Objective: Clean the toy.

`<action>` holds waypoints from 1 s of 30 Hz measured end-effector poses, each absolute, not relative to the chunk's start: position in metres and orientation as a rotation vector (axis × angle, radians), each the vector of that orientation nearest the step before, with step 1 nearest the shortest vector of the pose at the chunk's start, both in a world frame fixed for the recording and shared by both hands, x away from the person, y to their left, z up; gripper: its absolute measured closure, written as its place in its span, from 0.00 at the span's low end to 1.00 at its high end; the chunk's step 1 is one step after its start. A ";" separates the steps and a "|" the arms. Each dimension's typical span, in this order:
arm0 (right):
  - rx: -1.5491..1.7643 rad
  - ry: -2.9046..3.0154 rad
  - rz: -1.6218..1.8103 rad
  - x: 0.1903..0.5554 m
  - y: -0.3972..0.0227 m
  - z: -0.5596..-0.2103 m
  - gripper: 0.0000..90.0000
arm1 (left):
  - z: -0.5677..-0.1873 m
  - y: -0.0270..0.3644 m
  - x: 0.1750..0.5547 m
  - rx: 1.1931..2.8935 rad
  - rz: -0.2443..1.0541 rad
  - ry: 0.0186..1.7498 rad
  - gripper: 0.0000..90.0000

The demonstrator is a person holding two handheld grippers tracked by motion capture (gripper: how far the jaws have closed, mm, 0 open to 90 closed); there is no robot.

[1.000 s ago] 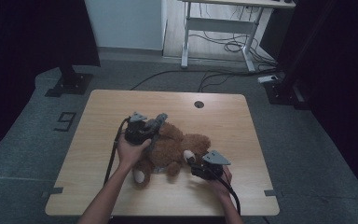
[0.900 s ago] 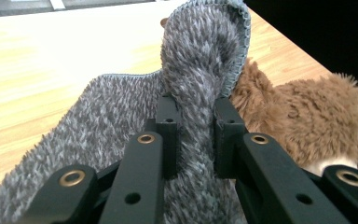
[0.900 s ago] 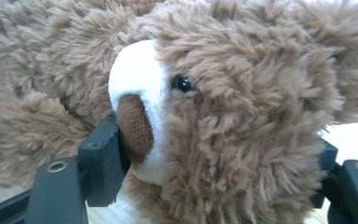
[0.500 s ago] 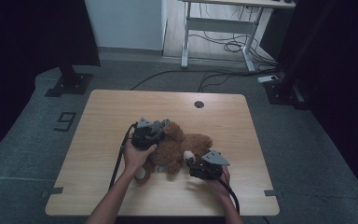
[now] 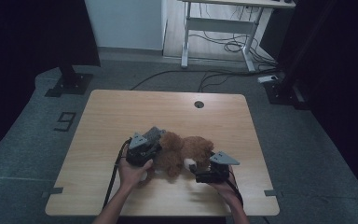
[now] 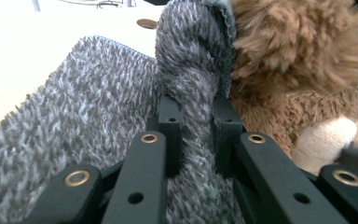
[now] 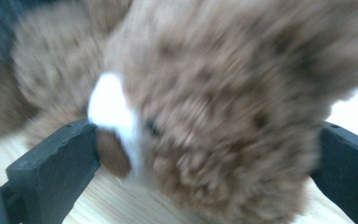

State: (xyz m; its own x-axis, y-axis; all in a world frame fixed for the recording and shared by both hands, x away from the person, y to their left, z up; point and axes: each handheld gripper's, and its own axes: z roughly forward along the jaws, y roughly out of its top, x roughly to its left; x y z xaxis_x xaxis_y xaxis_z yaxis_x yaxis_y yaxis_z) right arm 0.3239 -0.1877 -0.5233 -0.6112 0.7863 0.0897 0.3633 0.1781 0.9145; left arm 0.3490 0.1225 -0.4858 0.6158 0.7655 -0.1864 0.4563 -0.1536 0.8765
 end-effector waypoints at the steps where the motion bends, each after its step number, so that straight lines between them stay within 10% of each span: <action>1: 1.091 2.034 1.445 0.323 -0.191 -0.518 0.00 | -0.486 0.123 0.347 1.795 0.372 0.984 0.86; 15: 1.163 2.107 1.431 0.347 -0.174 -0.520 0.00 | -0.489 0.136 0.326 1.753 0.254 0.965 0.86; 30: 1.067 2.094 1.484 0.336 -0.181 -0.528 0.26 | -0.411 0.148 0.340 1.748 0.301 0.922 0.86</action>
State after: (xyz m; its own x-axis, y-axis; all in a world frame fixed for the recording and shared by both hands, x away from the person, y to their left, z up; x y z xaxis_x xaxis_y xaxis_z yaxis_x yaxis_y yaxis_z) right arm 0.3356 -0.1809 -0.5280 -0.6498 0.7489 0.1300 0.3705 0.1628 0.9145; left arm 0.3398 0.1484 -0.4107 0.6669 0.7077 -0.2331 0.4339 -0.1146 0.8936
